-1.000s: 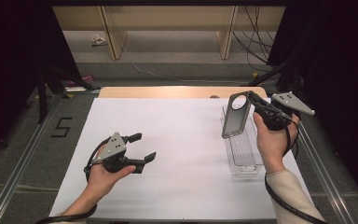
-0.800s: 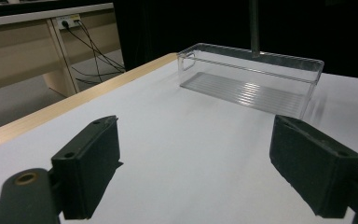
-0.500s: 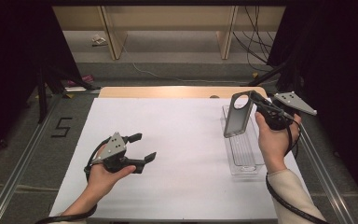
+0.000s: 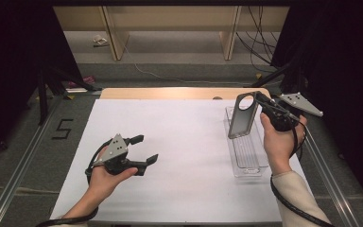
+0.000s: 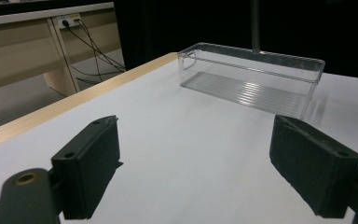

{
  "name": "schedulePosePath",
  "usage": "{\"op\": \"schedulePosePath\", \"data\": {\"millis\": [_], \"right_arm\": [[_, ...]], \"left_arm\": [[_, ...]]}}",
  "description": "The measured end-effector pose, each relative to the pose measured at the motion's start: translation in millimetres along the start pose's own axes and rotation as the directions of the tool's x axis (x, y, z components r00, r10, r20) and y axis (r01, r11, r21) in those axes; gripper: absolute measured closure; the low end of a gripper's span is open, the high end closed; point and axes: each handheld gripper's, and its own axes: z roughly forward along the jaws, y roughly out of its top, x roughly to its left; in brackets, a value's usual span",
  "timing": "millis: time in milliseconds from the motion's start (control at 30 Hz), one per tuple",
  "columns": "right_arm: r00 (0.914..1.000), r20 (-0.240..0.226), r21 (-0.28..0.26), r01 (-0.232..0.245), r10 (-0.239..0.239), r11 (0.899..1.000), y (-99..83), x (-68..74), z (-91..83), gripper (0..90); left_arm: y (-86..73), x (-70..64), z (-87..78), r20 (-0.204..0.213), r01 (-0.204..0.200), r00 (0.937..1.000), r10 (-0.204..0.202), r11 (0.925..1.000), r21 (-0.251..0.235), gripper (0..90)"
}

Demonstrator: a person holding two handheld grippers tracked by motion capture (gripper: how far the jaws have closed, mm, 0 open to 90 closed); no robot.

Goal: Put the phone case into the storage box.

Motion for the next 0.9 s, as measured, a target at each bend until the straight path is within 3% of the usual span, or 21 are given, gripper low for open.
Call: {"op": "schedulePosePath", "data": {"millis": [900], "right_arm": [[0.9997, 0.024, -0.008, -0.008, 0.009, 1.0, 1.6, -9.5, -0.9, 89.0]], "left_arm": [[0.0, 0.2, -0.1, -0.001, 0.0, 1.0, 0.0, 1.0, 0.0, 15.9]]}}
